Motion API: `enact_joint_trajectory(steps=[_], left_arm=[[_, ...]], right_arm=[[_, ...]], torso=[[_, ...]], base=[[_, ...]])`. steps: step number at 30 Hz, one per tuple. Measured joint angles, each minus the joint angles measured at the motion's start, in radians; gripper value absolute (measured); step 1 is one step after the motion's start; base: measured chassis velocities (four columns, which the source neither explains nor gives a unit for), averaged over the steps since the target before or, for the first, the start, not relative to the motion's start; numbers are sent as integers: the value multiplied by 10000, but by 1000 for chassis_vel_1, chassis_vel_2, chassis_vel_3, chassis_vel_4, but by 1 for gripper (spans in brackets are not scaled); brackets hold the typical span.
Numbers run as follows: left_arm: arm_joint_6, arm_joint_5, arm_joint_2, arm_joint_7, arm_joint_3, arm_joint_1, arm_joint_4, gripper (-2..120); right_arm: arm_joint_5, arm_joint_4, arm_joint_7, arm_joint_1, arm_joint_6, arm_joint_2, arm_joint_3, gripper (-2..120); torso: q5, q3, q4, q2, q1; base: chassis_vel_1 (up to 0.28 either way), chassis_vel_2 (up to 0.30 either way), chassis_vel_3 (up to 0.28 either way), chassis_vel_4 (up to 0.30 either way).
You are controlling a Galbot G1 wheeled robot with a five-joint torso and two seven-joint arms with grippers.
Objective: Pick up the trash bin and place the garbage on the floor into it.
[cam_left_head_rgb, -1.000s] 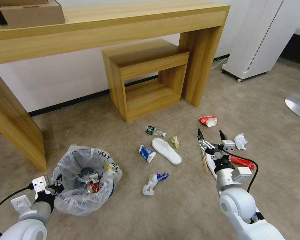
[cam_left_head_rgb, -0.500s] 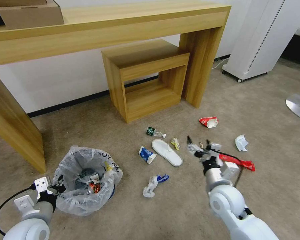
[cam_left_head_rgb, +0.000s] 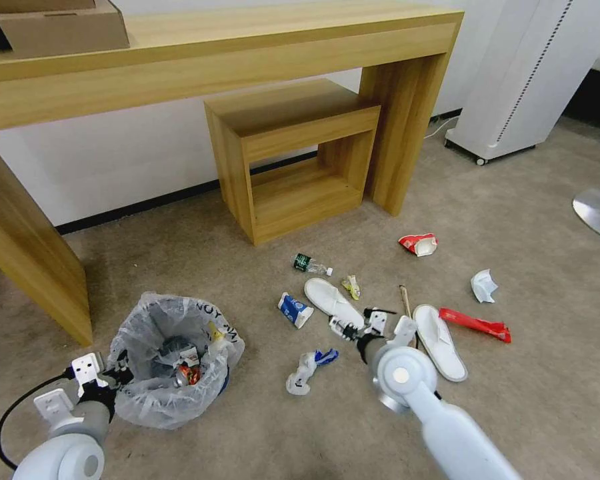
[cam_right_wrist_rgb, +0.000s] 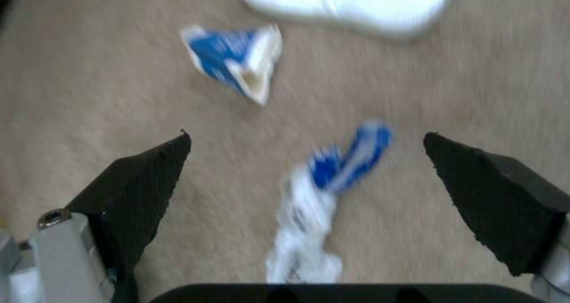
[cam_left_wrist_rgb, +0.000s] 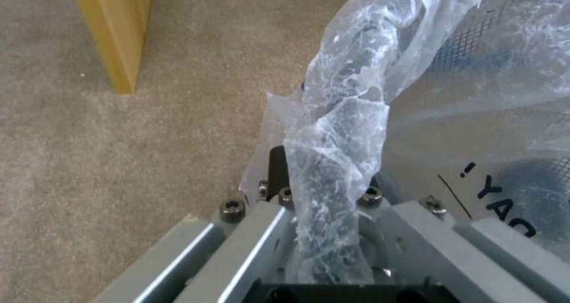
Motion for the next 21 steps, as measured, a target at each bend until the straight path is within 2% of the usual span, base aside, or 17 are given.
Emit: enact_joint_trajectory(steps=[3, 4, 6, 9, 21], left_arm=[[-2, 23, -21, -1, 8, -24, 34, 1], [-6, 45, -57, -6, 10, -39, 59, 1], [-7, 47, -63, -6, 11, -41, 61, 1], [-23, 86, -134, -7, 23, -49, 83, 1], [-201, 110, -187, -4, 21, -21, 81, 1]], right_arm=[[35, -417, 56, 64, -1, 193, -125, 100], [16, -972, 72, 137, 10, 400, -325, 100], [9, -1048, 67, 149, 11, 425, -350, 100], [-139, -2020, -177, 399, 18, 761, -755, 100], [-350, -3258, -453, 936, -2, 1344, -1369, 100]], torso=[[0, 0, 1, -1, 0], [0, 0, 2, 1, 0], [1, 0, 3, 0, 0], [0, 0, 1, 0, 0], [0, 0, 2, 0, 0]], base=[[0, 0, 0, 0], [0, 0, 0, 0], [0, 0, 0, 0], [0, 0, 0, 0], [0, 0, 0, 0]])
